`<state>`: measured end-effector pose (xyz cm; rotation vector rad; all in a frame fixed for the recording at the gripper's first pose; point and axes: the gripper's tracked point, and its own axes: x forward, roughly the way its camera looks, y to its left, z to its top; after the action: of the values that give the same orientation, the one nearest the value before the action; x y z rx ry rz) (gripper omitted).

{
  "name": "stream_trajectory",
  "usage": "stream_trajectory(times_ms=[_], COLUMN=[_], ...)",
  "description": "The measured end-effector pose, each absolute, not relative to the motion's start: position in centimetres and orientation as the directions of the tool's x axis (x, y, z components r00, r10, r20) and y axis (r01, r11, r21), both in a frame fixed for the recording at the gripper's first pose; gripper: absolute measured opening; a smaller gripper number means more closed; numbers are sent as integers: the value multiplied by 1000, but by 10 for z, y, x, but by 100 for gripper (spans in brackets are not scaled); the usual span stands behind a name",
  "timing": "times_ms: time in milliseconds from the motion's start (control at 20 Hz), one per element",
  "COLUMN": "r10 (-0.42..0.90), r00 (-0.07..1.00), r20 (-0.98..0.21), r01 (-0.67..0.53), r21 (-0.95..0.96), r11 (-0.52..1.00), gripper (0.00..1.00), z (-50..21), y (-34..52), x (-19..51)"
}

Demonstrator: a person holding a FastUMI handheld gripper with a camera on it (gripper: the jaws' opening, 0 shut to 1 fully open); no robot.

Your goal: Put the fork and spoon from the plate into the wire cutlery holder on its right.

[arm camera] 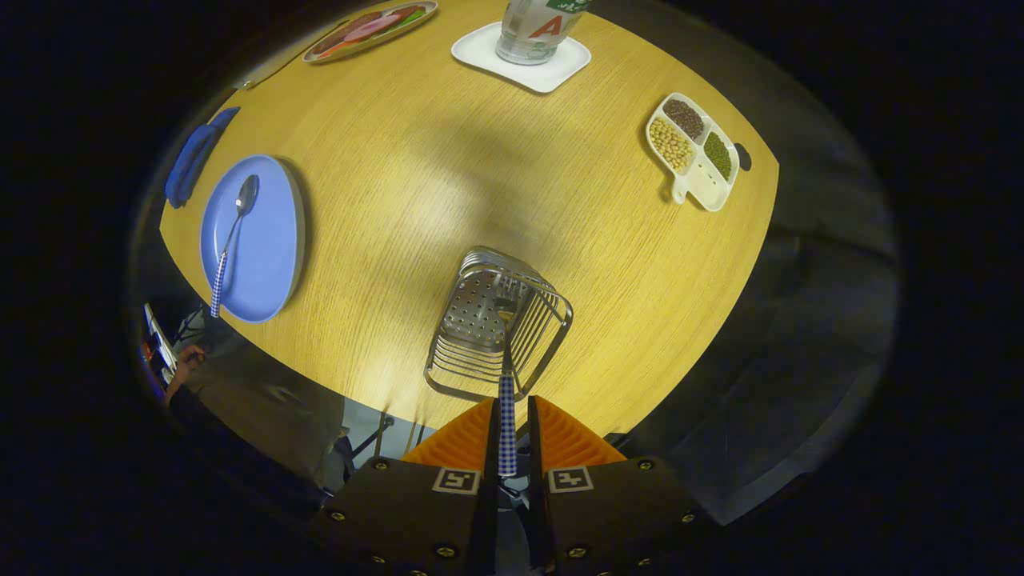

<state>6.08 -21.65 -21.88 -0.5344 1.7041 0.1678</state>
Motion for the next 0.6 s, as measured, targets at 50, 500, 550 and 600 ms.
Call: stream_trajectory(times_ms=[50,500,550,600], r10=[-256,-105,-94,-86], r00=[-89,16,16,21], r20=[-963,-994,-995,-996], r01=[-426,-297,-290,-284], r21=[-195,-105,-95,-89], r11=[884,949,952,955], gripper=[16,17,17,17], z=[-213,-191,-193,-195], y=[-217,-146,-137,-128], x=[62,29,23,19])
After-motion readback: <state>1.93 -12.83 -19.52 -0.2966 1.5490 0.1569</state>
